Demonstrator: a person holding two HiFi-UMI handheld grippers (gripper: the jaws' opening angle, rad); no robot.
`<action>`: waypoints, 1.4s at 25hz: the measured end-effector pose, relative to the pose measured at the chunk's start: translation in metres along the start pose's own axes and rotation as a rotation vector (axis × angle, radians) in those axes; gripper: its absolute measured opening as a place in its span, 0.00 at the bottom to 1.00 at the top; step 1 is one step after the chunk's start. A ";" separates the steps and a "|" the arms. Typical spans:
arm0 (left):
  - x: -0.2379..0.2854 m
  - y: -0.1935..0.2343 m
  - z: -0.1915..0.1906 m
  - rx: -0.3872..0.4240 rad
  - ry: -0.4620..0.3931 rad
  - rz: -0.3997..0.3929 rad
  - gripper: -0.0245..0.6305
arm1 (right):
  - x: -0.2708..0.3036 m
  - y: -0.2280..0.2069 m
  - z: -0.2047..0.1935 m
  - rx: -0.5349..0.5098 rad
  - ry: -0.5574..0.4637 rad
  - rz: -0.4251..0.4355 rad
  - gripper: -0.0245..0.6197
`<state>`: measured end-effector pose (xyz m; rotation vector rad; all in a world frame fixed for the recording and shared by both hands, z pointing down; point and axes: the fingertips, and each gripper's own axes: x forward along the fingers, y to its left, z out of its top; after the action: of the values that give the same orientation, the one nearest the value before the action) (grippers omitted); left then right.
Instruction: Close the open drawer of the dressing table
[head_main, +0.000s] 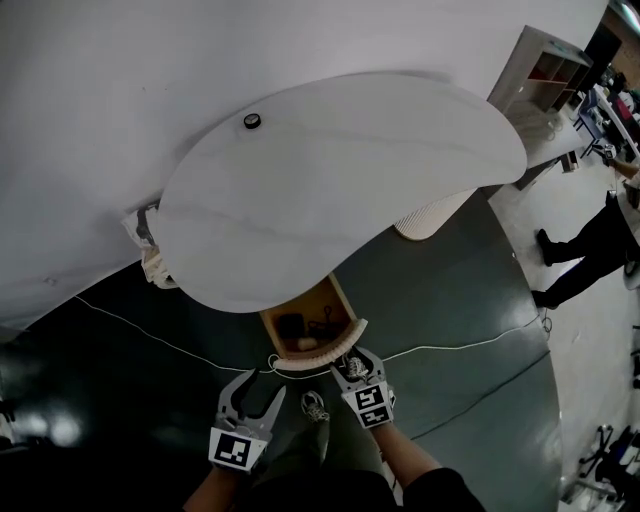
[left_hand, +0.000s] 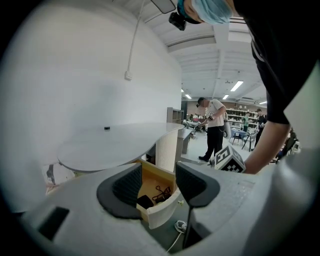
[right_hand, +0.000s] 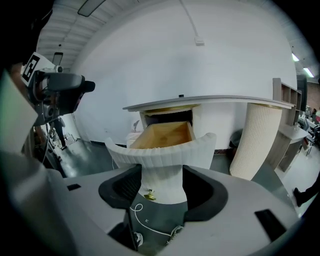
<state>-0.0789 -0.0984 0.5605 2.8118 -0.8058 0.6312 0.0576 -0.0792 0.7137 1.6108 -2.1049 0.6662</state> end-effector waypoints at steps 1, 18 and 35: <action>0.002 0.001 0.000 0.000 -0.001 0.000 0.35 | 0.003 -0.001 0.003 0.002 -0.003 0.002 0.44; 0.025 0.031 0.004 -0.021 -0.043 0.059 0.35 | 0.072 -0.015 0.058 -0.026 -0.097 0.019 0.41; 0.043 0.027 -0.004 -0.026 -0.026 0.055 0.35 | 0.113 -0.026 0.090 -0.053 -0.175 0.032 0.42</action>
<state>-0.0619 -0.1407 0.5839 2.7891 -0.8915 0.5892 0.0514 -0.2257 0.7099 1.6631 -2.2566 0.4905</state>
